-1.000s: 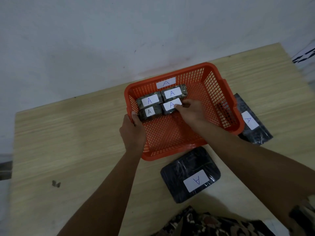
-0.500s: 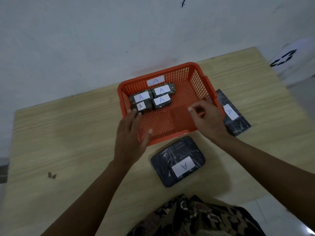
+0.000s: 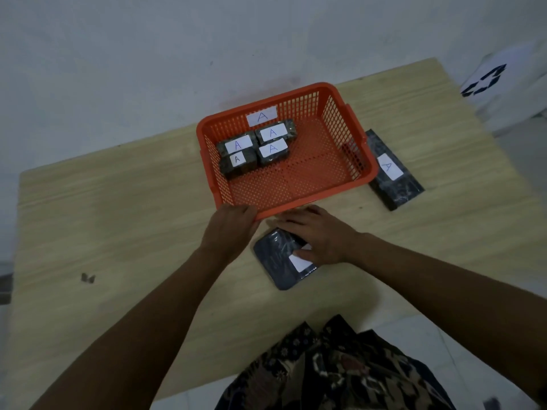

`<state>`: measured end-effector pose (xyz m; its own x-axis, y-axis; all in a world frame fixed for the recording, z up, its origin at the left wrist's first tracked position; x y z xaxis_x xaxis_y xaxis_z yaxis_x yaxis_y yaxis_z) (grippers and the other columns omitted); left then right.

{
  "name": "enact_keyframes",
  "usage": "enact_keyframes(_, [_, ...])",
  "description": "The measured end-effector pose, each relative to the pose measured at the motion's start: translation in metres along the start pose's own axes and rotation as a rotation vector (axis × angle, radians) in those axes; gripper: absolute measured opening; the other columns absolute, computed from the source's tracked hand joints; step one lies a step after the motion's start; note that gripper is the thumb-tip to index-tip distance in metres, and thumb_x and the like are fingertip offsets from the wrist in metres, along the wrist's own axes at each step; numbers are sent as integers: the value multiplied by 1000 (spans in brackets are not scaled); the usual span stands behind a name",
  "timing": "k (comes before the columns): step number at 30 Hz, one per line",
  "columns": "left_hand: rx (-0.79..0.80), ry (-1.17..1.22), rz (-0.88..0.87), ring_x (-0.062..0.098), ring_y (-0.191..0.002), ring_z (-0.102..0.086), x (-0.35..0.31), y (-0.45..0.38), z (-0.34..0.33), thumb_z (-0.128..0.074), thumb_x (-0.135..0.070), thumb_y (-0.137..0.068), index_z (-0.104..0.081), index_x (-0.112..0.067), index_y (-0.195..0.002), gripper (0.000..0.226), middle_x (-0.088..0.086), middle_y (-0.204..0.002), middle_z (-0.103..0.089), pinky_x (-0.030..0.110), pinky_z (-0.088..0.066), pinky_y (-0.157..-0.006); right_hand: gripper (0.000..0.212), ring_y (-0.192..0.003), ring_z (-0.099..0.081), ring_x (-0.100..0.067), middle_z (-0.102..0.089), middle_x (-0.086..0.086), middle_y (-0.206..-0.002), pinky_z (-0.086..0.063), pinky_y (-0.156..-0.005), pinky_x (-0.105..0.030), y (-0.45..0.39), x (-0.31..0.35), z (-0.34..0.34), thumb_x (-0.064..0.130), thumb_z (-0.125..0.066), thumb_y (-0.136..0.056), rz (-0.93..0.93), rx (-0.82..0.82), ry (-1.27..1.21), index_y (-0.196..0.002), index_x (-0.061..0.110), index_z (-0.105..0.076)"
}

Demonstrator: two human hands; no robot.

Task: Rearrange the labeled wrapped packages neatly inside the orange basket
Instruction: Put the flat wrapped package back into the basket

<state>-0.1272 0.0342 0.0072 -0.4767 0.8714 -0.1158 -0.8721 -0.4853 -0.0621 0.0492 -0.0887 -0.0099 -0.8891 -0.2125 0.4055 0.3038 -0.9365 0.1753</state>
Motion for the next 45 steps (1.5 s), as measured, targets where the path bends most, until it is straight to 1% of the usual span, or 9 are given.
enact_keyframes(3, [0, -24, 1, 33, -54, -57, -3, -2, 2, -65, -19, -85, -57, -9, -74, 16, 15, -68, -65, 34, -41, -54, 90, -134, -40, -27, -43, -9, -147, -23, -115, -45, 0, -9, -2, 47, -69, -84, -158, 132, 6, -157, 26, -21])
enact_keyframes(5, [-13, -38, 2, 32, -53, -56, -4, -2, 1, -65, -18, -84, -56, -9, -74, 16, 15, -67, -64, 34, -40, -54, 92, -123, -47, -26, -45, -8, -136, -37, -105, -37, 7, -18, -2, 49, -76, -76, -267, 180, -104, -153, 24, -32])
enact_keyframes(8, [-20, -49, 10, 33, -54, -56, -4, -2, 0, -65, -18, -84, -55, -9, -75, 16, 15, -66, -64, 35, -41, -55, 70, -104, -53, -20, -43, 1, -109, -44, -86, -29, 25, -29, 0, 45, -85, -67, -375, 172, -311, -128, 23, -56])
enact_keyframes(15, [-3, -64, 32, 31, -55, -57, -4, -3, -4, -60, -21, -87, -54, -13, -77, 15, 12, -68, -65, 36, -42, -58, 52, -81, -65, -12, -67, 7, -88, -54, -72, -36, 56, -32, 22, 32, -90, -58, -419, -32, -634, -90, 31, -49])
enact_keyframes(20, [-8, -44, 29, 32, -54, -58, -4, -4, -1, -63, -19, -84, -53, -12, -75, 16, 12, -66, -65, 34, -39, -57, 62, -93, -67, -5, -66, 7, -110, -57, -79, -32, 46, -33, 74, 44, -87, -66, -351, -219, -748, -115, 39, -50])
enact_keyframes(27, [-13, -63, 29, 29, -60, -59, -7, -3, -2, -59, -20, -87, -55, -12, -79, 12, 10, -71, -65, 35, -43, -61, 92, -123, -56, -5, -46, 13, -146, -54, -97, -37, 19, -54, 113, 27, -74, -79, -414, -666, -890, -151, 46, -22])
enact_keyframes(36, [-25, -84, 33, 30, -60, -60, -9, -3, 0, -44, -25, -88, -58, -9, -77, 23, 11, -69, -64, 37, -47, -62, 60, -97, -64, -5, -60, 15, -109, -58, -76, -28, -21, -63, 107, 29, -76, -82, -642, -766, -1022, -126, 30, -36])
enact_keyframes(42, [-15, -86, 46, 27, -60, -60, -8, -3, -1, -44, -27, -88, -57, -11, -80, 22, 9, -70, -64, 35, -45, -62, 49, -93, -67, -22, -61, -8, -111, -62, -73, -43, -30, -84, 103, 31, -79, -73, -832, -755, -1018, -102, 22, -41])
enact_keyframes(45, [1, -82, 55, 27, -61, -60, -7, -2, -3, -43, -29, -89, -57, -12, -80, 23, 9, -72, -65, 34, -46, -64, 66, -87, -70, -19, -60, -3, -113, -61, -56, -30, -29, -90, 99, 19, -81, -72, -812, -593, -1172, -122, 27, -39])
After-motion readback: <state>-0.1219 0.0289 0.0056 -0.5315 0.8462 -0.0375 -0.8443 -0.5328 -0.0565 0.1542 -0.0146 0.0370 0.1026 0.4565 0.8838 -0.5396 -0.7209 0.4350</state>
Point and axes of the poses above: each hand's wrist, its own y-axis away from the middle knuckle, its own z-axis out of the back of the hand, x = y × z, the point moved 2 cm from there along -y, towards the middle knuckle
